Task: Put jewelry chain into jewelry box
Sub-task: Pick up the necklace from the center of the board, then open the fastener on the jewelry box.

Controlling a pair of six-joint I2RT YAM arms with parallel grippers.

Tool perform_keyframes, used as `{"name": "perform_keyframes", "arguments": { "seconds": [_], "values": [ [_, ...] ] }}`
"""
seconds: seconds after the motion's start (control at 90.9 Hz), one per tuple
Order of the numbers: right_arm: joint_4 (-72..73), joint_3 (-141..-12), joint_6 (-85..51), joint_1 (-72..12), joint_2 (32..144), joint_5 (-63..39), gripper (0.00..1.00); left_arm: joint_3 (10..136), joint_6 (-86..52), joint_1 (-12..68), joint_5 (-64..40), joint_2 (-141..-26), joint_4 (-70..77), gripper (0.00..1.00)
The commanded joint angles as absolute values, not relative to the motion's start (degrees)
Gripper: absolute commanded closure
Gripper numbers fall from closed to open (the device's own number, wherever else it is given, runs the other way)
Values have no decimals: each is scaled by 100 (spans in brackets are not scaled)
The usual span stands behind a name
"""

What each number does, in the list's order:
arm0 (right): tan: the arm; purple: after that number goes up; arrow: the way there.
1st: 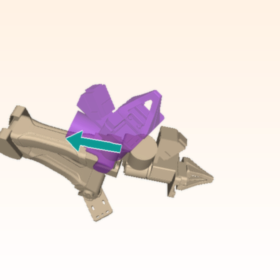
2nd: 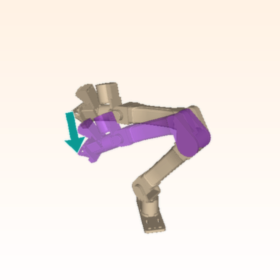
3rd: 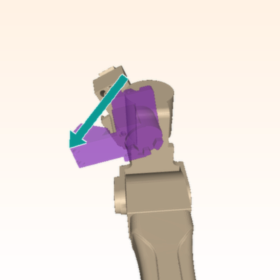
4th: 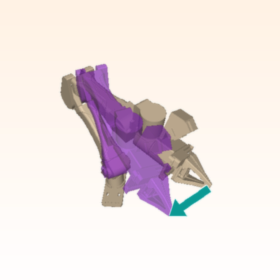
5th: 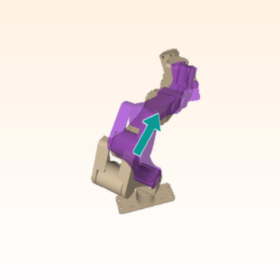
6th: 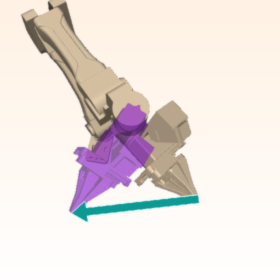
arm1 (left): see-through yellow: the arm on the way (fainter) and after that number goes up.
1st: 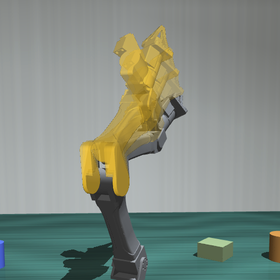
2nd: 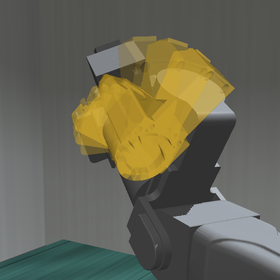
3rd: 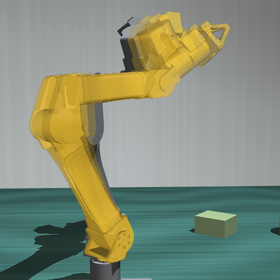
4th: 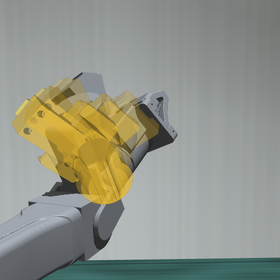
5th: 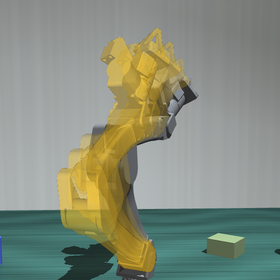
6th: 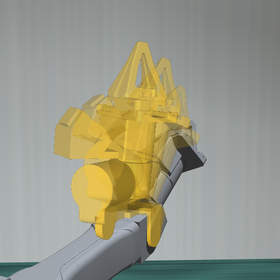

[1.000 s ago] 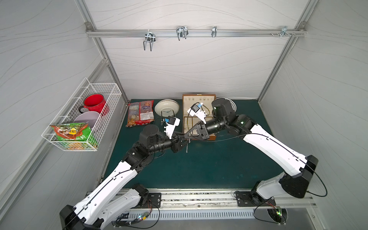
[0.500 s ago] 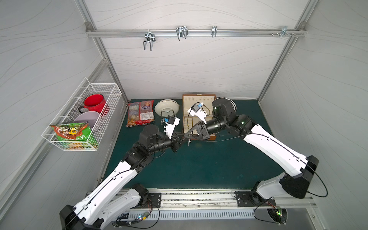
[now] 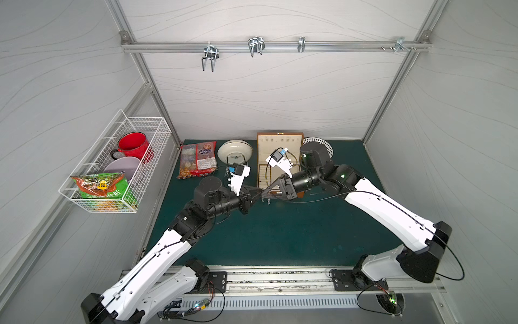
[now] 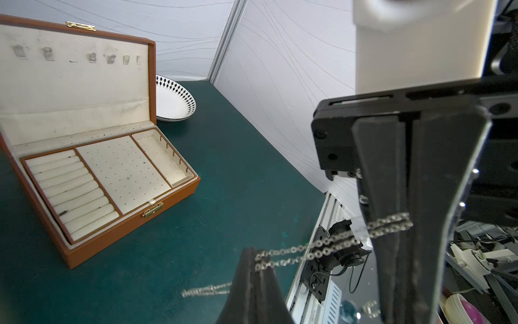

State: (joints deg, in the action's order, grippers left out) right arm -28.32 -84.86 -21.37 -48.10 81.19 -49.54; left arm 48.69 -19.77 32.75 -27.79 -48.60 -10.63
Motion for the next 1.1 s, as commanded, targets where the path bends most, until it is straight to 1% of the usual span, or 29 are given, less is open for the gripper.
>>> {"name": "perform_keyframes", "arguments": {
  "seconds": [0.0, 0.044, 0.077, 0.165, 0.231, 0.341, 0.572, 0.726, 0.902, 1.023, 1.09],
  "values": [
    [-2747, -8338, -1984, -4760, 7904, -4901, 98, 5246, -1696, 3296, -2501, -4729, -1231, 100],
    [-2749, -8275, -1933, -4755, 7884, -4838, 94, 5307, -1622, 3302, -2416, -4699, -1377, 100],
    [-2734, -8217, -1902, -4753, 7868, -4773, 89, 5359, -1564, 3297, -2375, -4684, -1483, 100],
    [-2664, -8064, -1820, -4763, 7855, -4703, 83, 5488, -1432, 3296, -2302, -4652, -1705, 100],
    [-2610, -7964, -1779, -4789, 7862, -4629, 73, 5574, -1342, 3297, -2294, -4657, -1866, 100],
    [-2595, -7814, -1573, -4887, 7853, -4408, 62, 5758, -1124, 3296, -2239, -4671, -2202, 100],
    [-2335, -7399, -1380, -4896, 7726, -3716, 57, 6111, -544, 3299, -1785, -4596, -3113, 100],
    [-1860, -7027, -1368, -4844, 7626, -2734, 55, 6241, -268, 3297, -1241, -4503, -3554, 100],
    [-1337, -6943, -1362, -4753, 7826, -1138, 55, 6353, -225, 3300, -784, -4458, -3816, 100],
    [-841, -6995, -1478, -4516, 8104, -201, 55, 6373, -303, 3296, -655, -4451, -3842, 100],
    [-678, -7143, -1624, -4253, 8357, 30, 54, 6388, -341, 3302, -627, -4486, -3881, 100]
  ]
}}
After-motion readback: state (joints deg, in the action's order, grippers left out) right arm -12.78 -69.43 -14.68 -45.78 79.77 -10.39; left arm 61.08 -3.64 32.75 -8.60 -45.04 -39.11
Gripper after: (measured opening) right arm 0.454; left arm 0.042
